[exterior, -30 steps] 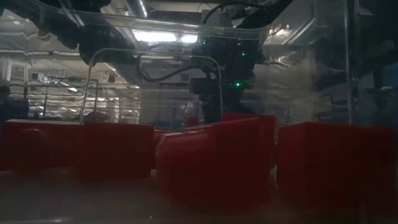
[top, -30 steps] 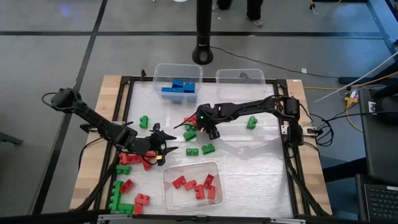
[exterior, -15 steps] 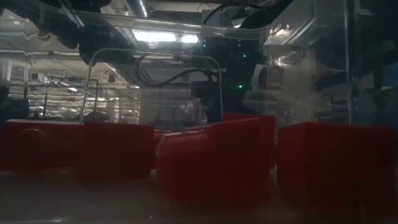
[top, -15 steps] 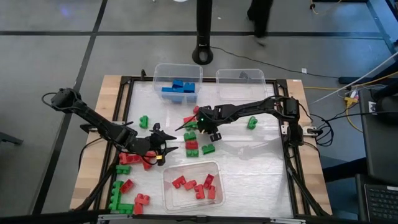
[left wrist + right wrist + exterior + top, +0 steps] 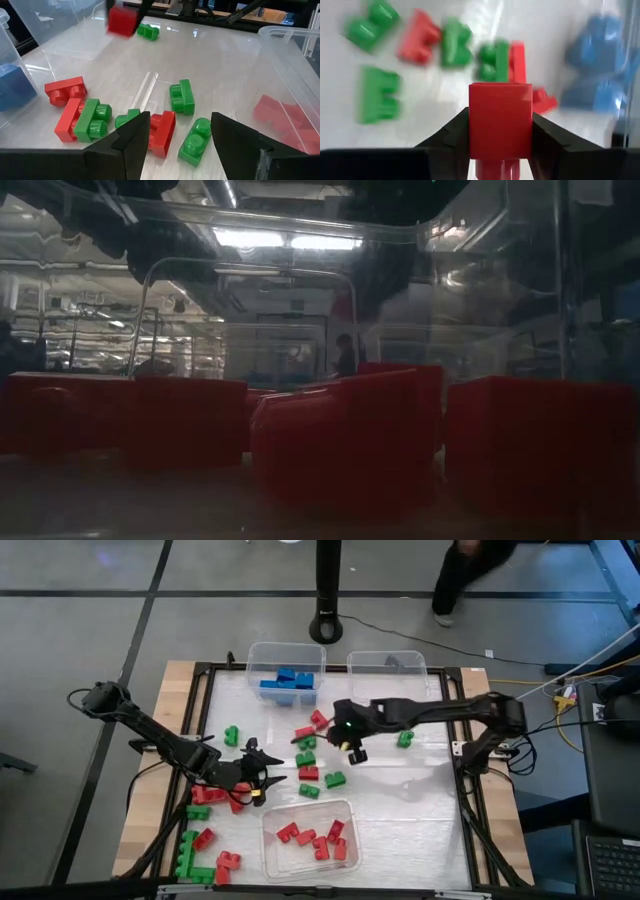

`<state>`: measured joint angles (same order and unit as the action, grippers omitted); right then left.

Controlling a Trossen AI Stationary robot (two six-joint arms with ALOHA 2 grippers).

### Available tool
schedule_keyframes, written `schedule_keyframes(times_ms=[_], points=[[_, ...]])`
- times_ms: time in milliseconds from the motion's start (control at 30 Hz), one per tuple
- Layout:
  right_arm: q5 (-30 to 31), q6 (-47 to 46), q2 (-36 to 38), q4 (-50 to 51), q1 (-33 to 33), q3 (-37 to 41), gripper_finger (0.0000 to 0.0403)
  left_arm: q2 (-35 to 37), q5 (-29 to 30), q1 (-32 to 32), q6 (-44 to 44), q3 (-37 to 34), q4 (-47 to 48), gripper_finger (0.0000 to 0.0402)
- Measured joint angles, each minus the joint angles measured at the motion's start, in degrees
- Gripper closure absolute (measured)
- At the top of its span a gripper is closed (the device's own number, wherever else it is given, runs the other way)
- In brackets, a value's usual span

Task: Sort blocks
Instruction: Put the red game piece into the bottom transparent bin

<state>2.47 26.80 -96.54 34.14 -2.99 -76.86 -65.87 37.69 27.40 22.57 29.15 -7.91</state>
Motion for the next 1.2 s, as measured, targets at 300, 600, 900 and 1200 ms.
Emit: schedule_keyframes(times_ms=[300, 600, 900, 1200], points=[[-2.5, -5.2, 6.5, -5.8, 12.1, -0.1, 0.0261, 0.0, 0.0, 0.0, 0.0, 0.0, -0.2, 0.0204], [-7.0, -8.8, 4.9, -13.1, 23.0, -0.1, 0.0261, 0.0, 0.0, 0.0, 1.1, 0.0, -0.3, 0.0204], [-2.8, -8.6, 1.3, -18.5, 28.3, -0.1, 0.0243, 0.0, 0.0, 0.0, 1.2, 0.0, -0.5, 0.0204], [4.6, -8.6, -2.3, -21.2, 28.1, -0.1, 0.0217, 0.0, 0.0, 0.0, 1.9, 0.0, -0.5, 0.0204]])
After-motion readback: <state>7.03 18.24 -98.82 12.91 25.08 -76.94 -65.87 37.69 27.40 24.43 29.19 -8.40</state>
